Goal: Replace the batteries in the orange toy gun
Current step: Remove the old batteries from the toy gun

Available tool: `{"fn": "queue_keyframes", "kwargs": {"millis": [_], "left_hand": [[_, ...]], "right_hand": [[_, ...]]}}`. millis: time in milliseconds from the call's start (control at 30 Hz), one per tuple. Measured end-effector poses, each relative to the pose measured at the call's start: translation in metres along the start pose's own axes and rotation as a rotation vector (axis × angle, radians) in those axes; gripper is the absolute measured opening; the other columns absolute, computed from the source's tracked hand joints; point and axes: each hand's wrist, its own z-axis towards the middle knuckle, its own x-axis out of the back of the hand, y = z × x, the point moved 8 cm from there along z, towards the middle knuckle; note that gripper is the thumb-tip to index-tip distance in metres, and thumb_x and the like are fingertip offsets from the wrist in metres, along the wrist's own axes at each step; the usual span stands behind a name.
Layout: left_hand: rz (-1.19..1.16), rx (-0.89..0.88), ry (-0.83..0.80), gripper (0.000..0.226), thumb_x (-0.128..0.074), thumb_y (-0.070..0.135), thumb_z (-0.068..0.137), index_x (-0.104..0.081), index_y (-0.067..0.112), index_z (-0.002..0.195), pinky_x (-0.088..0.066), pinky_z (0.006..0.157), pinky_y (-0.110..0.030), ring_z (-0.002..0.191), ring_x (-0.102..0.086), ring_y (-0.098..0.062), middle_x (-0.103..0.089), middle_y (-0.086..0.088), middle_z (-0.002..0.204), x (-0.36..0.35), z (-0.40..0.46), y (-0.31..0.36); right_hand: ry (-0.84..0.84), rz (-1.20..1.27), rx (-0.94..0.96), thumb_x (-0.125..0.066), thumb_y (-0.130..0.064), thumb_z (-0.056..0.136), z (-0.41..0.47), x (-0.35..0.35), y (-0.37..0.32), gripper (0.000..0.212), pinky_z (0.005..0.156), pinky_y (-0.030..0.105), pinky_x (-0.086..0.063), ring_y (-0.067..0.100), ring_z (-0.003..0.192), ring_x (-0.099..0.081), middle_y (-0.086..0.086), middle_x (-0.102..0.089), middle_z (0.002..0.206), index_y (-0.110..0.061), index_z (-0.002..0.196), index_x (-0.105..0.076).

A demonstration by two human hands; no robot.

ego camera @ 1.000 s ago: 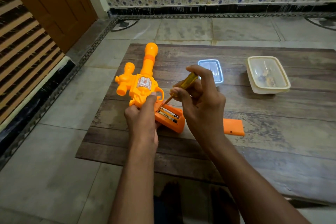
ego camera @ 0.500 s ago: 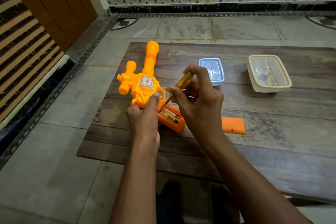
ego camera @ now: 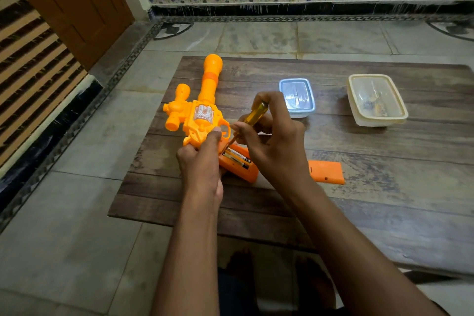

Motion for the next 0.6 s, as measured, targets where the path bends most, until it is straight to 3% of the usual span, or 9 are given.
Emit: {"fn": "queue_keyframes", "kwargs": {"millis": [100,200,300,367,467,600], "left_hand": [[0.019,-0.007,0.011,0.042,-0.082,0.027,0.073,-0.075,0.018,0.114,-0.06,0.093,-0.059,0.095,-0.079,-0.029,-0.081,-0.007,0.104,-0.001,-0.001,0.002],[0.005,0.023,0.011,0.025,-0.08,0.017,0.086,-0.075,0.018,0.111,-0.061,0.093,-0.059,0.091,-0.079,-0.028,-0.081,-0.008,0.1,-0.001,0.0,-0.002],[0.008,0.013,0.004,0.028,-0.076,0.015,0.09,-0.074,0.013,0.118,-0.061,0.091,-0.054,0.093,-0.076,-0.027,-0.079,-0.01,0.104,-0.001,0.001,-0.001],[0.009,0.006,0.005,0.027,-0.076,0.016,0.09,-0.075,0.011,0.117,-0.062,0.089,-0.05,0.095,-0.076,-0.027,-0.079,-0.01,0.104,-0.002,0.001,0.0],[-0.018,0.031,0.003,0.025,-0.078,0.02,0.089,-0.075,0.017,0.113,-0.059,0.095,-0.055,0.102,-0.075,-0.027,-0.079,-0.007,0.107,-0.001,0.0,0.0],[-0.003,0.014,-0.013,0.005,-0.077,0.016,0.09,-0.074,0.019,0.088,-0.059,0.096,-0.058,0.087,-0.076,-0.022,-0.079,0.001,0.08,-0.006,-0.003,0.002]], "right_hand": [[-0.067,-0.038,0.023,-0.07,-0.022,0.096,0.008,-0.012,-0.009,0.038,0.058,0.047,-0.056,0.025,0.063,-0.069,0.01,-0.067,0.076,-0.026,0.118,-0.04],[-0.153,-0.089,0.016,-0.069,-0.017,0.096,0.019,-0.022,-0.012,0.044,0.059,0.044,-0.053,0.02,0.058,-0.061,0.0,-0.059,0.069,-0.023,0.128,-0.04],[-0.268,-0.168,0.011,-0.068,-0.014,0.097,0.035,-0.032,-0.017,0.049,0.059,0.031,-0.04,0.016,0.058,-0.051,-0.011,-0.045,0.064,-0.011,0.14,-0.045],[-0.367,-0.201,0.0,-0.067,-0.014,0.098,0.045,-0.039,-0.023,0.052,0.062,0.035,-0.039,0.024,0.068,-0.056,-0.006,-0.049,0.07,-0.01,0.143,-0.043],[-0.438,-0.211,-0.004,-0.068,-0.014,0.097,0.051,-0.045,-0.031,0.052,0.066,0.04,-0.045,0.031,0.076,-0.06,0.011,-0.059,0.082,-0.009,0.141,-0.042],[-0.487,-0.258,-0.02,-0.069,-0.013,0.096,0.06,-0.048,-0.028,0.051,0.064,0.041,-0.045,0.034,0.072,-0.059,0.017,-0.061,0.079,-0.006,0.139,-0.042]]}}
